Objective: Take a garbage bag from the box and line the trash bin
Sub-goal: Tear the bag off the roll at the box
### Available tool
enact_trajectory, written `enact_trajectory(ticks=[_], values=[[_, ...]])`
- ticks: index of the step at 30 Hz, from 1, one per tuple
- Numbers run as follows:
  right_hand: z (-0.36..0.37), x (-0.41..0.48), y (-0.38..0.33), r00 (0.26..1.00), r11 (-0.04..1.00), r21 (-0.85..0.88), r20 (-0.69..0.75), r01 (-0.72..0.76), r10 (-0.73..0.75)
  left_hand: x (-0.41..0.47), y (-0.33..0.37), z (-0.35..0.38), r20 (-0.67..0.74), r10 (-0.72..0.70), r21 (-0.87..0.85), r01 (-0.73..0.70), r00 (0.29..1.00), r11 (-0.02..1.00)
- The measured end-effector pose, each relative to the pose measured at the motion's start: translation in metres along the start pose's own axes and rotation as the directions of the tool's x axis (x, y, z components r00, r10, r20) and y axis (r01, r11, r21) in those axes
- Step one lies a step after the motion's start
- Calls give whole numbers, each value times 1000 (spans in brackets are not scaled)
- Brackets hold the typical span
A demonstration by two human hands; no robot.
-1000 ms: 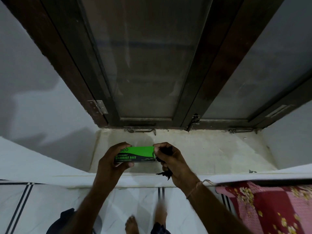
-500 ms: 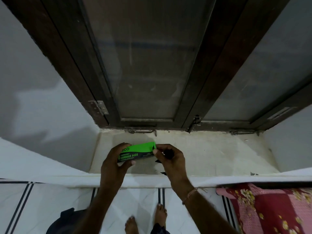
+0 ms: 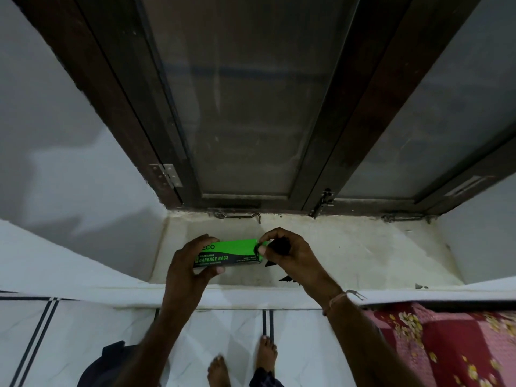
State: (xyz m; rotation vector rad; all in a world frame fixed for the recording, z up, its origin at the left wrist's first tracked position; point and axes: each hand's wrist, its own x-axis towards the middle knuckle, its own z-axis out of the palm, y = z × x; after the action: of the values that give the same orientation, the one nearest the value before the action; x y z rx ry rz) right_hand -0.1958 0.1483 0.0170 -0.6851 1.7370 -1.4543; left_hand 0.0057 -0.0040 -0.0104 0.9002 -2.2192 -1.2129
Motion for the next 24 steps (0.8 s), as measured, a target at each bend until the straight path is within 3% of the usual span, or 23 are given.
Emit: enact_trajectory(ticks=[4,12,20,24], values=[[-8,2,-1,999,992,-123,52,6,0,0,-2,-2,17,22,0,-22,1000,1000],[-10,1,-5,995,986,-168,100,20,-3,3,6,-3,34,31,-35,-30,999,999],[-9,-11,2,999,999,-36,26,-24,25,3,8,-7,28,27,-83,-25,999,996],[-4,-12,-1,998,992,-123,-58,-29,22,1,9,-3,0,48,-36,-48,999,998]])
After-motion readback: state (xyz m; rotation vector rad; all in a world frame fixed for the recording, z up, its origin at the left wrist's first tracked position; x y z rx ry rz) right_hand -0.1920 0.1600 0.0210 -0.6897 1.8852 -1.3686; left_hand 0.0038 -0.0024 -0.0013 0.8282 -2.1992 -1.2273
